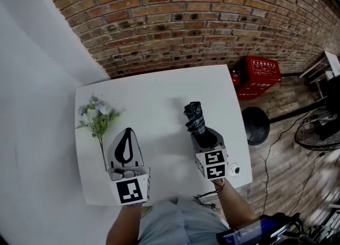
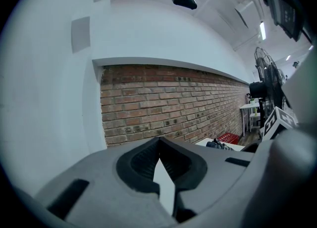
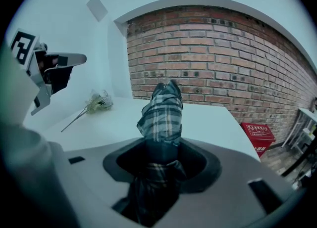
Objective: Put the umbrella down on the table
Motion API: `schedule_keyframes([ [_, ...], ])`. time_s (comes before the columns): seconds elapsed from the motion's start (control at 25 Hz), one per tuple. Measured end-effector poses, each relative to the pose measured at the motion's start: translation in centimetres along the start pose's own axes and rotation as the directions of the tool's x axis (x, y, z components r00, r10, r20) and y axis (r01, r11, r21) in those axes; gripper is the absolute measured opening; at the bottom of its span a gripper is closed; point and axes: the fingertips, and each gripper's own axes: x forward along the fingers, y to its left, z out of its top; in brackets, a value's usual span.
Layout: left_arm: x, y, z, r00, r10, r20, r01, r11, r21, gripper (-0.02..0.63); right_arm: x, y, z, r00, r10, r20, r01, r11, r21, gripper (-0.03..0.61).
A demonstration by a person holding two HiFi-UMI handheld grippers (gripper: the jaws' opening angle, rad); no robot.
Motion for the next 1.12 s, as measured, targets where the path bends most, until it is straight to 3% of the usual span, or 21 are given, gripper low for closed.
schedule_keyframes([
  [0.92,-0.2,1.3,-1.1,1.000,0.013,-0.026,-0.013,1.000,-0.018,0.005,2.4,0.1,-3.3,0.981,0.027,-0.190,-0.018,0.998,0.053,0.202],
  [1.12,-0.4,1.7,-1.2,0.999,0.016,-0.029,-0.016,1.000,-0.015,0.005,2.9,0.1,-3.6,0.976,0.027,-0.214,-0.016,0.998,0.053,0.238],
])
